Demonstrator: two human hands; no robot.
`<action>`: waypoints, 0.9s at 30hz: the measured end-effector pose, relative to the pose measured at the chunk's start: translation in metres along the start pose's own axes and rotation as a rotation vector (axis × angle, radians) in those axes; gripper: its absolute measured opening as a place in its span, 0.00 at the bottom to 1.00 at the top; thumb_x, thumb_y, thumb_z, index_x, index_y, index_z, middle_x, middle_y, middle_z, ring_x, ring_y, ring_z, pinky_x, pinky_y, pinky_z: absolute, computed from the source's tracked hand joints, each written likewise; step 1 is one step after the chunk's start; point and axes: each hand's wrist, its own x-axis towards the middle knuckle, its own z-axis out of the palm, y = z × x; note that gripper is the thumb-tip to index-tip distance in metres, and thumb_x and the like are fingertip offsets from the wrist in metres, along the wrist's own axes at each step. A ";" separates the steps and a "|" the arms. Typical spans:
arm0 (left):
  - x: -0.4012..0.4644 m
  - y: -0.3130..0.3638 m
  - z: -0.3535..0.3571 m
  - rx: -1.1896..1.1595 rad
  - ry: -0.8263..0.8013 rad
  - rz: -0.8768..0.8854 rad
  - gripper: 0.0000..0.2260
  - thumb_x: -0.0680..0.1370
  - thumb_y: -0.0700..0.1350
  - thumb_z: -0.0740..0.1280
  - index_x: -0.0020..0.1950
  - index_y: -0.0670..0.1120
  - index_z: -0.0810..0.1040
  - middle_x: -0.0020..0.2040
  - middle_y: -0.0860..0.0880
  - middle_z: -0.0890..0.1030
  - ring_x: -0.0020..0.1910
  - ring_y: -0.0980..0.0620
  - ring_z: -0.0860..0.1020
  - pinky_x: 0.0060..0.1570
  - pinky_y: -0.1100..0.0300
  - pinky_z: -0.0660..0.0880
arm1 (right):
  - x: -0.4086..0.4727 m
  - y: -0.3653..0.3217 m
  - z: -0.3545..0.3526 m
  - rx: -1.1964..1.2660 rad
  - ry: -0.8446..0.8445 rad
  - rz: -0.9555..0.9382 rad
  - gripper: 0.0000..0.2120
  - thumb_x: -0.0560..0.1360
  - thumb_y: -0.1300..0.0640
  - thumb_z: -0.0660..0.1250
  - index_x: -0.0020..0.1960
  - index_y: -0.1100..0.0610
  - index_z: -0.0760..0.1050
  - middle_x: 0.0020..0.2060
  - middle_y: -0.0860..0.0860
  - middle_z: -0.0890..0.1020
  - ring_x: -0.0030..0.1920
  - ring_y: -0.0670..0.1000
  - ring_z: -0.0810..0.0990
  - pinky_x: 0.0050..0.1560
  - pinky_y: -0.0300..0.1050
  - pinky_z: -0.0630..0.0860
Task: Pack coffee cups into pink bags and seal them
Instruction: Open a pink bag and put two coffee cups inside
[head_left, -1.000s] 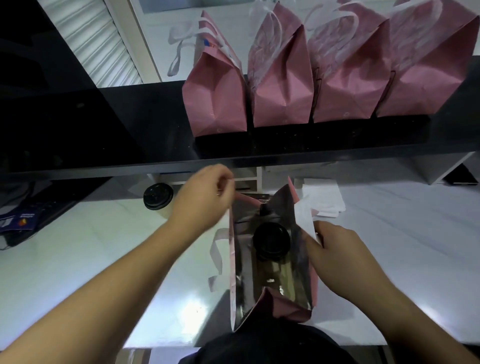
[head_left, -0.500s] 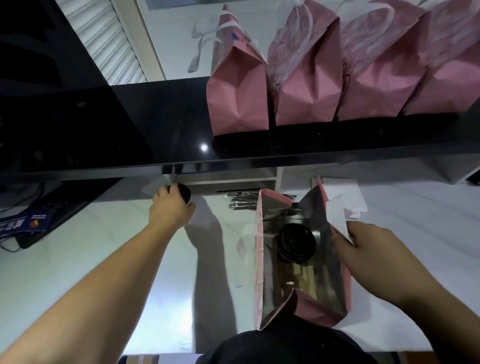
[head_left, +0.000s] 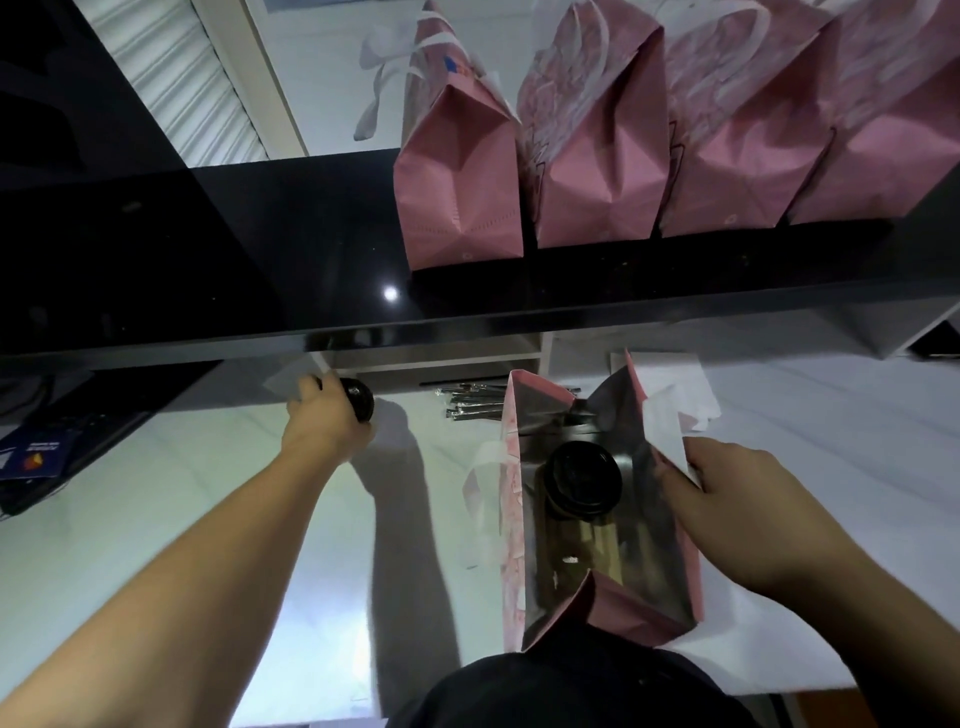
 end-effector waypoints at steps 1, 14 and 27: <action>-0.007 0.000 0.001 0.014 0.008 0.023 0.35 0.75 0.53 0.74 0.77 0.43 0.64 0.69 0.42 0.64 0.66 0.34 0.69 0.56 0.42 0.77 | 0.000 0.000 -0.001 0.001 0.007 -0.012 0.18 0.81 0.47 0.60 0.34 0.50 0.70 0.25 0.46 0.75 0.27 0.46 0.74 0.27 0.41 0.63; -0.180 0.058 -0.106 -0.331 0.331 0.624 0.39 0.68 0.72 0.69 0.76 0.62 0.65 0.66 0.60 0.66 0.64 0.54 0.72 0.59 0.61 0.70 | -0.003 0.001 -0.008 0.026 0.014 -0.071 0.19 0.81 0.47 0.61 0.32 0.45 0.63 0.23 0.45 0.71 0.25 0.44 0.71 0.26 0.37 0.59; -0.212 0.156 -0.046 0.215 -0.271 1.005 0.41 0.69 0.62 0.74 0.79 0.58 0.61 0.71 0.55 0.69 0.66 0.51 0.72 0.61 0.53 0.78 | -0.013 0.009 -0.025 0.008 -0.063 -0.044 0.19 0.83 0.49 0.60 0.34 0.46 0.61 0.29 0.45 0.73 0.30 0.46 0.72 0.28 0.39 0.60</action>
